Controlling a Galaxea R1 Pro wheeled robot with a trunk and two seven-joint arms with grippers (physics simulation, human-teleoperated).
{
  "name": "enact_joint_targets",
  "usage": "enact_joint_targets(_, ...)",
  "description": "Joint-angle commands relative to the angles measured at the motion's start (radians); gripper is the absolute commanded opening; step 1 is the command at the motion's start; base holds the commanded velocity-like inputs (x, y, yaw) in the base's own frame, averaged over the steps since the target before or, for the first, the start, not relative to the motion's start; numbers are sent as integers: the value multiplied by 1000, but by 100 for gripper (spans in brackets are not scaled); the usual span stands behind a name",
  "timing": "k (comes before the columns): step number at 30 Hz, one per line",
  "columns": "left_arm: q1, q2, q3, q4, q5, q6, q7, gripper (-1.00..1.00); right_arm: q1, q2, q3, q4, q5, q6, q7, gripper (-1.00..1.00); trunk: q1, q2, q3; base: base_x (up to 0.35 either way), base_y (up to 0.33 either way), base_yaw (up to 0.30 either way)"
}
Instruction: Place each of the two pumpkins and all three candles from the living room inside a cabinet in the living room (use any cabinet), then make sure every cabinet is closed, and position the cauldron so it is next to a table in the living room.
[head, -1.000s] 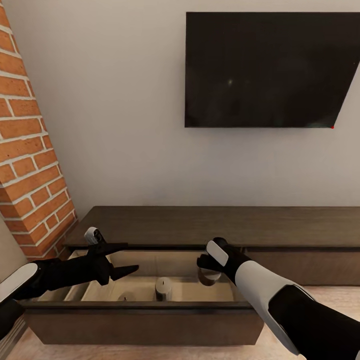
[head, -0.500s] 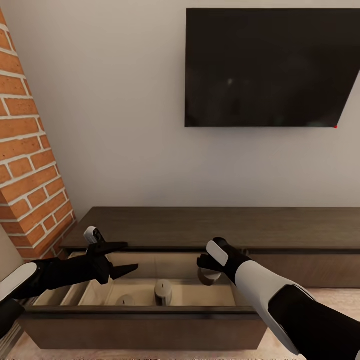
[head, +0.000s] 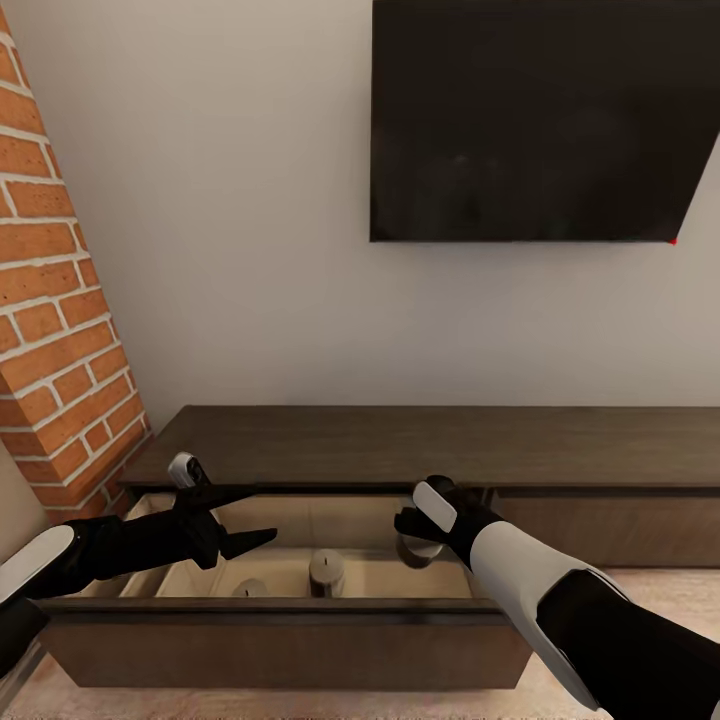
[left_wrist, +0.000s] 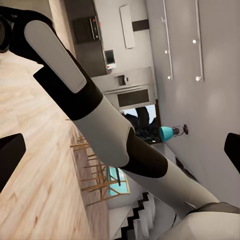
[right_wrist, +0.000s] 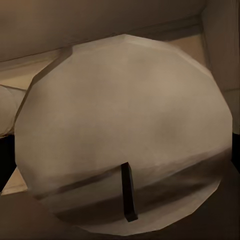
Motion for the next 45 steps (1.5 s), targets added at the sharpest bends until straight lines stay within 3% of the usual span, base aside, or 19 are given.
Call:
enact_joint_targets(1, -1, 1, -2, 1, -6, 0, -10, 100, -1, 0, 11, 0, -12, -8, -6, -100, 4, -8, -4, 0, 0, 0)
enact_joint_targets(7, -1, 1, 0, 1, -7, 0, -10, 100, -1, 0, 60, 3, -11, -31, 6, -100, 16, -27, -25, 0, 0, 0)
enact_joint_targets(16, -1, 1, 0, 1, -8, 0, -10, 100, -1, 0, 72, 3, -11, -58, 9, -100, 20, -29, -60, 0, 0, 0)
enact_joint_targets(30, -1, 1, 3, 1, -125, -3, -10, 100, -1, 0, 85, 3, -11, -64, 10, -100, 20, -29, -60, 0, 0, 0)
enact_joint_targets(45, -1, 2, 5, 1, -134, -3, -10, 100, -1, 0, 86, 3, -12, -66, 30, -100, 20, -29, -60, 91, 0, 0)
